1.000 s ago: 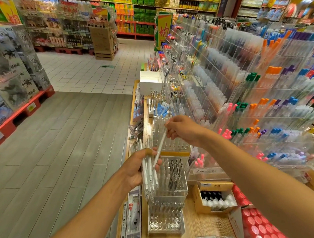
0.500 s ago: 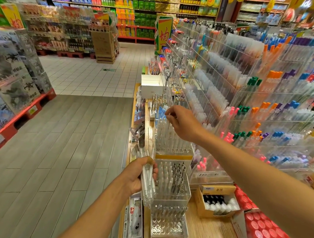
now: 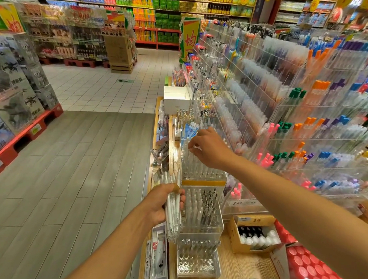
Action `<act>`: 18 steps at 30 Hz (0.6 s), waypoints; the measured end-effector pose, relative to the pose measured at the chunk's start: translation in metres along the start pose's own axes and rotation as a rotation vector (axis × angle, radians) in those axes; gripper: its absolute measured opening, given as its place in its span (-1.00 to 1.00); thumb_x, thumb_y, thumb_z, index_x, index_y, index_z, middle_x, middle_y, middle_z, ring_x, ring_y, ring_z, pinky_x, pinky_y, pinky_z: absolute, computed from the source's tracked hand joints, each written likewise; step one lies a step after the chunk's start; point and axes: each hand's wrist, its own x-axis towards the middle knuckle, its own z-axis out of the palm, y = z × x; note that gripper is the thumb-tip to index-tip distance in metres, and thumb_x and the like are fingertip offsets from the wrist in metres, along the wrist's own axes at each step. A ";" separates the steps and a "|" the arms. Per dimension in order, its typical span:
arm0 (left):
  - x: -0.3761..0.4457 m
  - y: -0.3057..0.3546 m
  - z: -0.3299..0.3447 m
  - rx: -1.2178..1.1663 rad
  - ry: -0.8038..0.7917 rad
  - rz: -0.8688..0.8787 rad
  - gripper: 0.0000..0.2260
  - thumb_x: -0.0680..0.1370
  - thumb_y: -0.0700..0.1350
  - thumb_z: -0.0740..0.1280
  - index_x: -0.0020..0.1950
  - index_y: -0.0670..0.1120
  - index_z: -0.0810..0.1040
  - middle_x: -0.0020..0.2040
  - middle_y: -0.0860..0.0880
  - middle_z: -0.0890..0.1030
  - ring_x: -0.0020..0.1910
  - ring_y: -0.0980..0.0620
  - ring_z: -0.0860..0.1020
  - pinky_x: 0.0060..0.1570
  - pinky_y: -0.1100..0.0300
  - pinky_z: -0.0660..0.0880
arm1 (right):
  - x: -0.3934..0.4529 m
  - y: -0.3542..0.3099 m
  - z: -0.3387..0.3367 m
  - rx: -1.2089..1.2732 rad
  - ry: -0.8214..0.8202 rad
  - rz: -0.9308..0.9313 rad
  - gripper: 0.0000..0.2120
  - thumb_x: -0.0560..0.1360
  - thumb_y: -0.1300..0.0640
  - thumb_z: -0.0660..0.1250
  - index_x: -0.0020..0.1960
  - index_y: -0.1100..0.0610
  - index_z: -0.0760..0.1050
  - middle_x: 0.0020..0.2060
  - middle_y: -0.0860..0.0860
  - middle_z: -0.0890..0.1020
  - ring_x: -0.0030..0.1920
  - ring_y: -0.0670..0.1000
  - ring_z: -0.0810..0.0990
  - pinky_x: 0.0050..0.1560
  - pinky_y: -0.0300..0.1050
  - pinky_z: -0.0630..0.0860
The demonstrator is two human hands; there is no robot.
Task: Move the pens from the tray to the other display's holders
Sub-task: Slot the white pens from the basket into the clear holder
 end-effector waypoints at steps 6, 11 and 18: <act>-0.003 0.001 0.003 0.033 -0.048 0.033 -0.91 0.49 -0.37 0.25 -0.15 -0.30 0.54 -0.37 -0.17 0.53 -0.48 -0.01 0.52 -0.46 0.20 0.55 | -0.010 -0.012 -0.004 0.092 0.106 0.008 -0.83 0.55 0.10 0.33 0.12 0.06 0.58 -0.07 -0.03 0.56 -0.01 0.00 0.47 0.06 -0.07 0.43; -0.008 0.004 0.007 -0.029 -0.134 0.051 -0.93 0.39 -0.34 0.32 -0.17 -0.29 0.59 -0.36 -0.16 0.52 -0.46 -0.01 0.52 -0.44 0.20 0.56 | -0.019 -0.021 -0.001 0.446 -0.281 0.230 -0.78 0.59 0.16 0.27 0.21 0.16 0.53 -0.07 -0.03 0.60 -0.17 -0.06 0.53 -0.11 -0.18 0.46; -0.013 0.008 0.001 -0.068 -0.273 0.050 -0.90 0.30 -0.27 0.44 -0.22 -0.27 0.68 -0.33 -0.16 0.56 -0.42 0.00 0.56 -0.38 0.20 0.59 | -0.028 -0.012 -0.001 1.111 -0.458 0.359 -0.95 0.60 0.27 0.24 0.03 0.23 0.48 -0.23 0.07 0.52 -0.33 -0.07 0.47 -0.29 -0.22 0.42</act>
